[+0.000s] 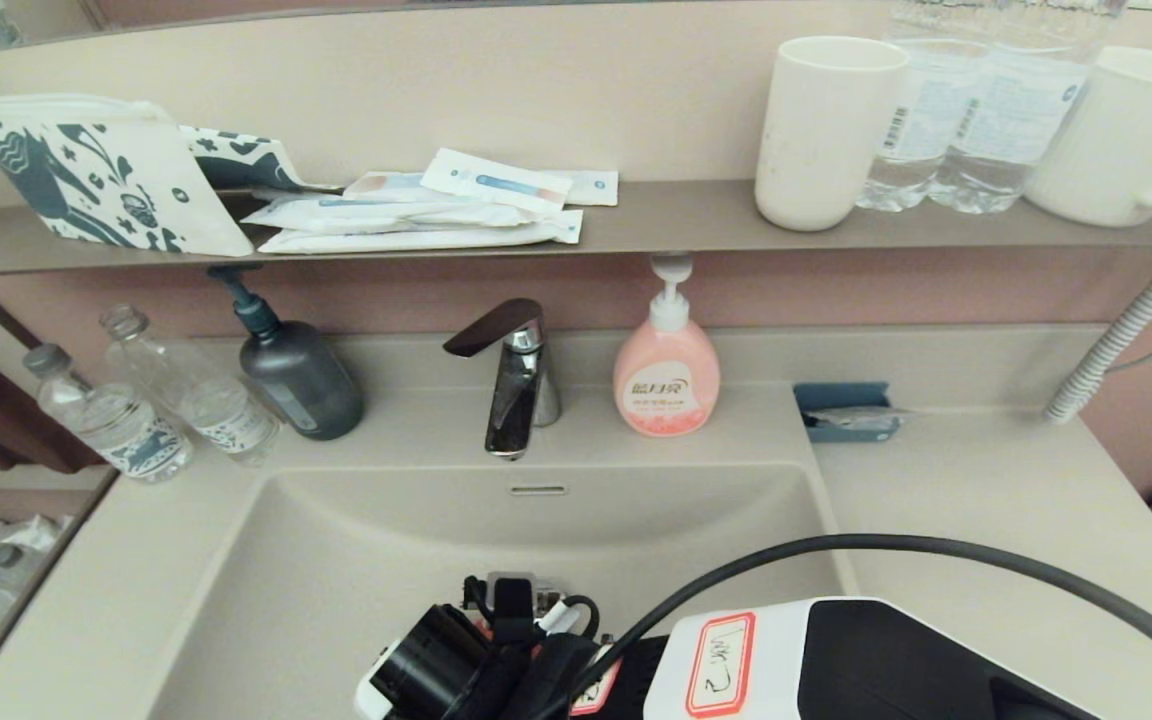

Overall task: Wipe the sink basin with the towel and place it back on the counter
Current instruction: Wipe the sink

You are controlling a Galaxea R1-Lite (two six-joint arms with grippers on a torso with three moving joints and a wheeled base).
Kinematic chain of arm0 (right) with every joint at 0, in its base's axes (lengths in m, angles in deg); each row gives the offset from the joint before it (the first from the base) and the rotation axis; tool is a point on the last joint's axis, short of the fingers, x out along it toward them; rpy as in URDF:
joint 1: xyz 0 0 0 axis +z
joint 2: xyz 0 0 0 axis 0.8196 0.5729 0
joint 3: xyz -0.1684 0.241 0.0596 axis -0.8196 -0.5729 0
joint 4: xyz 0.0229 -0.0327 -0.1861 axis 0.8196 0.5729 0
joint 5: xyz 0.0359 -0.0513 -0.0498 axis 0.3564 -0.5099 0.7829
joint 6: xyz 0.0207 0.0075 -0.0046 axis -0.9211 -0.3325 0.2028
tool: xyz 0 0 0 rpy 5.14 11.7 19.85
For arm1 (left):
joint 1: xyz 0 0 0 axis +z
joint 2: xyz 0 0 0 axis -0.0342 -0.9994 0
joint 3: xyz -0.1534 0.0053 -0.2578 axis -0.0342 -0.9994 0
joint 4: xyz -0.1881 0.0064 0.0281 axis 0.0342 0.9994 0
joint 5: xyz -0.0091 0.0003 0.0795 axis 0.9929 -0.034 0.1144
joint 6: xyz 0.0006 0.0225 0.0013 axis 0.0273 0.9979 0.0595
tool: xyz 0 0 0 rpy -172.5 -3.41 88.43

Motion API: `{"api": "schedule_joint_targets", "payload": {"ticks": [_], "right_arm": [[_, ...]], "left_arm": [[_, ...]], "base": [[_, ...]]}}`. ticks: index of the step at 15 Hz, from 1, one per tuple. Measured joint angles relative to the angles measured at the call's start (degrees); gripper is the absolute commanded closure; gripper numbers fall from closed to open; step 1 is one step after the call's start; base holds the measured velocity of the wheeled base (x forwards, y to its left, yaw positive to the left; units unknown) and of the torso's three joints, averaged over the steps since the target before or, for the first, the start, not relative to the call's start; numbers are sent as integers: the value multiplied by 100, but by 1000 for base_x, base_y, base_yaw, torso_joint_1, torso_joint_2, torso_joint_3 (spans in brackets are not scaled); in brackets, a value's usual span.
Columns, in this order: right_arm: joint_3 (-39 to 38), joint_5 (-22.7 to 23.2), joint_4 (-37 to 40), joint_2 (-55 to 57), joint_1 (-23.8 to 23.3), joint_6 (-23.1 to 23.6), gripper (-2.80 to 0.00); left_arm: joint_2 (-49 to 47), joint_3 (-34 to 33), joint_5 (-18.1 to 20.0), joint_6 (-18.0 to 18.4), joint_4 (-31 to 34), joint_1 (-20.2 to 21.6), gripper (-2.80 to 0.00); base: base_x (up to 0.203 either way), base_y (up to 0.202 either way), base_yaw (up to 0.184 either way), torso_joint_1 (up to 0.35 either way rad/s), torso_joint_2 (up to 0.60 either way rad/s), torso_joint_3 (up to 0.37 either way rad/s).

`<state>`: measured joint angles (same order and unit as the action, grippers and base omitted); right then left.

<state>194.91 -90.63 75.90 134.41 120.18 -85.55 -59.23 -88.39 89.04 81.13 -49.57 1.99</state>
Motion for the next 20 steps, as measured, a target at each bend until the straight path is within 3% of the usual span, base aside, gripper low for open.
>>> {"api": "schedule_joint_targets", "payload": {"ticks": [9, 16, 20], "right_arm": [[553, 183, -397, 60, -42, 257, 0], [709, 181, -1536, 220, -313, 1057, 0], [673, 145, -1568, 294, -504, 1095, 0]], "left_arm": [[0, 0, 0, 0, -1, 0, 0], [0, 0, 3, -2, 0, 0, 0], [0, 0, 2, 0, -1, 0, 0]], "base": [[0, 0, 0, 0, 0, 0], [0, 0, 0, 0, 0, 0], [0, 0, 0, 0, 0, 0]]}}
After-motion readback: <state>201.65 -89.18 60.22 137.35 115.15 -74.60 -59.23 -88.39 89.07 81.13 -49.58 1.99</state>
